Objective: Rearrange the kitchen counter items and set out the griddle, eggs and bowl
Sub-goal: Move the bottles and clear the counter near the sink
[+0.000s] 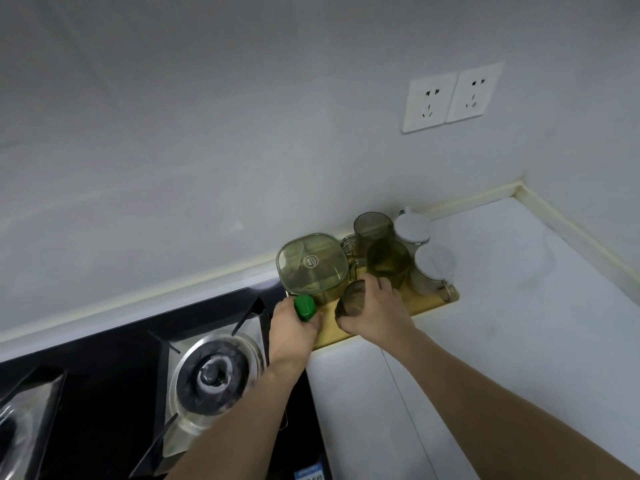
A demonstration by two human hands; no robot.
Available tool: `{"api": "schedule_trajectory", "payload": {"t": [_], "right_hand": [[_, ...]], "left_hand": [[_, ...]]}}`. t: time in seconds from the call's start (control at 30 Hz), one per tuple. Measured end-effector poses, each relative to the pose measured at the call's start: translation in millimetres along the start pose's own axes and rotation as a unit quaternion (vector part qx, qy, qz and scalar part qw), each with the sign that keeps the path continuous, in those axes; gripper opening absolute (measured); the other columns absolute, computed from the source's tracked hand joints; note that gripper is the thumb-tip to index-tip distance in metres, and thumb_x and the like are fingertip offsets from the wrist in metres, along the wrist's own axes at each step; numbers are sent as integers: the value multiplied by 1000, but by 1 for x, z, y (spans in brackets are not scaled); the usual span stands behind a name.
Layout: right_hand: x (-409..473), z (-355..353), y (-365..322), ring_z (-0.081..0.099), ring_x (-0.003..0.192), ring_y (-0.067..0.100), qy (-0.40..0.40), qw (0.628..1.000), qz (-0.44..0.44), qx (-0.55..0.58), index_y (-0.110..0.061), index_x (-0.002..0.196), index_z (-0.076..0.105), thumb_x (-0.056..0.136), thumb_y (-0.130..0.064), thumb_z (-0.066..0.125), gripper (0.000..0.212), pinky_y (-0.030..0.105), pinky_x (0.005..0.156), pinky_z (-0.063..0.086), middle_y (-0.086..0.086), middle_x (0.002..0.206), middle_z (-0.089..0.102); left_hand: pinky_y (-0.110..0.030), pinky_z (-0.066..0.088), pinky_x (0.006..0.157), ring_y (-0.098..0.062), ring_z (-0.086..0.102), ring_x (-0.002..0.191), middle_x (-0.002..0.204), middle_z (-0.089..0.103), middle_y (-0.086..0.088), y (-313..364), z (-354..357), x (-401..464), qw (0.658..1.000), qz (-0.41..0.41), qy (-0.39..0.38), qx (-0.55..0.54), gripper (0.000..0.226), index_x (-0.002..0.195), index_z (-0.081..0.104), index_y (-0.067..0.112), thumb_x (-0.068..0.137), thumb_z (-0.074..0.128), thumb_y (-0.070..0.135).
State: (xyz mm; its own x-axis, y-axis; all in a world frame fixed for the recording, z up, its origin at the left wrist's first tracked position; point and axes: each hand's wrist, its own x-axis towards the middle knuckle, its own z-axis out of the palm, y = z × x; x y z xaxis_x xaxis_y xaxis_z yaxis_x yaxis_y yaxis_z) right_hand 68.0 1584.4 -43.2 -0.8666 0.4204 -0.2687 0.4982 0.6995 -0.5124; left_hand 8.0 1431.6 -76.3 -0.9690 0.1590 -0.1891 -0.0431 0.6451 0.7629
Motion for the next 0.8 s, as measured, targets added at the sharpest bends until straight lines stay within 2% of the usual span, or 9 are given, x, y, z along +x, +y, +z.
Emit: {"api": "schedule_trajectory", "payload": {"t": [0.2,0.33,0.47,0.6,0.8], "right_hand": [[8,14,-5,40,120,28,0,1000,-2,-13,-19,139,27,68,-50,72,91,36,98,39,7,132,36],[11,21,-9,39,121,27,-10,1000,-8,-23,-19,140,26,69,-50,72,90,35,98,39,6,134,36],[14,26,-13,38,122,27,-7,999,-17,-28,-18,141,25,68,-49,73,93,35,98,38,6,136,35],[13,30,-14,34,125,28,7,1000,-28,2,-22,148,7,66,-46,78,111,38,101,39,6,140,26],[9,40,-12,32,127,27,21,997,-69,22,-33,148,-9,63,-44,84,126,38,103,41,3,141,14]], "left_hand": [[-31,46,80,-19,55,93,100,56,-1,-3,1,2,997,15,50,59,35,106,61,15,79,74,33],[-27,42,80,-19,53,96,102,56,-1,-8,-2,6,998,17,25,52,35,107,60,14,79,75,31],[-29,47,77,-16,58,92,99,61,2,-14,-7,8,1000,11,-11,23,29,102,59,20,79,75,29],[-19,42,66,-9,62,89,95,66,10,-17,-12,5,999,-11,-39,-11,27,103,56,26,83,74,27],[-26,47,76,-14,63,93,101,68,6,-18,-14,6,999,-18,-43,8,33,113,58,22,84,72,24]]}}
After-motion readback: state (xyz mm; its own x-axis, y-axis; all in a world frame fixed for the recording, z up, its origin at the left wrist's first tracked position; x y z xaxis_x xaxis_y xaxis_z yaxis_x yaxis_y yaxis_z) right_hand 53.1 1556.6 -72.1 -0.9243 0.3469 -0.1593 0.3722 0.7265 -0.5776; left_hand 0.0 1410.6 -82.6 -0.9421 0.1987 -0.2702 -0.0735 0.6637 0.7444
